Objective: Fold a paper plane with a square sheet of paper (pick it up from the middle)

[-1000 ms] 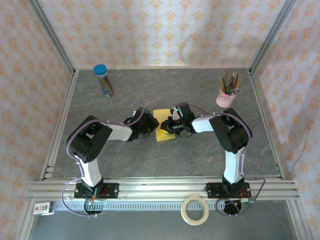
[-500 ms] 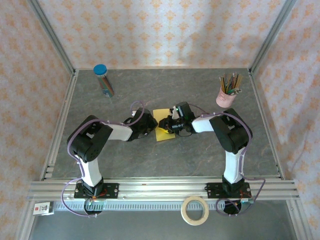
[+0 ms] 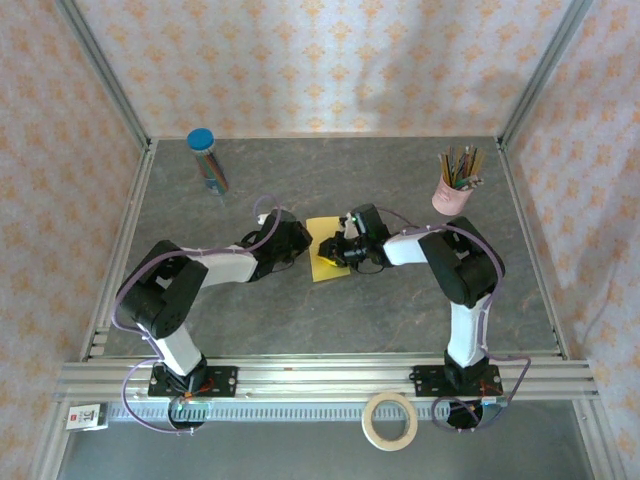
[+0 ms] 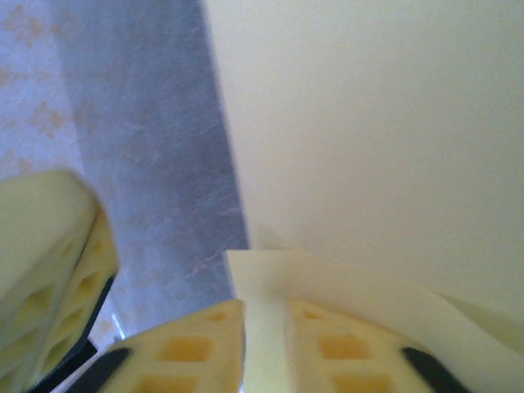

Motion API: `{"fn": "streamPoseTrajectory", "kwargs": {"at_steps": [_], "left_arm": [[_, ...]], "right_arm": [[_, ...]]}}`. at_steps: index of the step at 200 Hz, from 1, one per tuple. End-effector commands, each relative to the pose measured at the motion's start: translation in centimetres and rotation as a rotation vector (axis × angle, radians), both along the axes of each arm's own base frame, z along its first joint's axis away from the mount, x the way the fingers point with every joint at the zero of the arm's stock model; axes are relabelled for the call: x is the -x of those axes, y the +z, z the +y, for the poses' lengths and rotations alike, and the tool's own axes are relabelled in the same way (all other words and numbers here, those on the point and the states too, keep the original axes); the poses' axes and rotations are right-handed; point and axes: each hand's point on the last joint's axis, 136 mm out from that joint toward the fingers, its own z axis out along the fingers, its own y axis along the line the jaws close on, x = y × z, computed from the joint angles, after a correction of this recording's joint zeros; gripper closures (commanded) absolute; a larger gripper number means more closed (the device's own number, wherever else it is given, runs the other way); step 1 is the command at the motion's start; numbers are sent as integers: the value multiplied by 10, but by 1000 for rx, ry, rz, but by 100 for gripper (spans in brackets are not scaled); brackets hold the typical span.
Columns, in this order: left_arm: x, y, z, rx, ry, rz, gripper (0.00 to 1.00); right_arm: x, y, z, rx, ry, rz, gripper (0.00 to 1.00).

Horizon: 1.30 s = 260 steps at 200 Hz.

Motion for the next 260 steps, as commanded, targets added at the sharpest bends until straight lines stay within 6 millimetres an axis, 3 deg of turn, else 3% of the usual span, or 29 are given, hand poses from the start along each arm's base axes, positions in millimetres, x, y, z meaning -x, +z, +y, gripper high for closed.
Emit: {"fn": "streamPoseTrajectory", "kwargs": {"at_steps": [1, 55, 147, 186, 208, 245, 260], "left_arm": [[12, -1, -13, 12, -80, 2, 98], [25, -14, -27, 13, -152, 48, 100], [28, -43, -22, -43, -127, 136, 100], [34, -56, -9, -111, -91, 183, 100], [39, -65, -4, -140, -89, 215, 100], [47, -76, 2, -170, -92, 250, 100], [49, -78, 2, -172, -101, 254, 100]], "right_arm": [[32, -81, -51, 299, -68, 168, 88], [33, -88, -58, 346, -65, 172, 94], [33, -89, -58, 357, -58, 170, 95], [29, -83, -54, 341, -52, 156, 95], [21, -65, -43, 287, -41, 122, 94], [-13, 5, -19, 159, -42, -45, 91], [-23, 18, -22, 163, -49, -101, 91]]}}
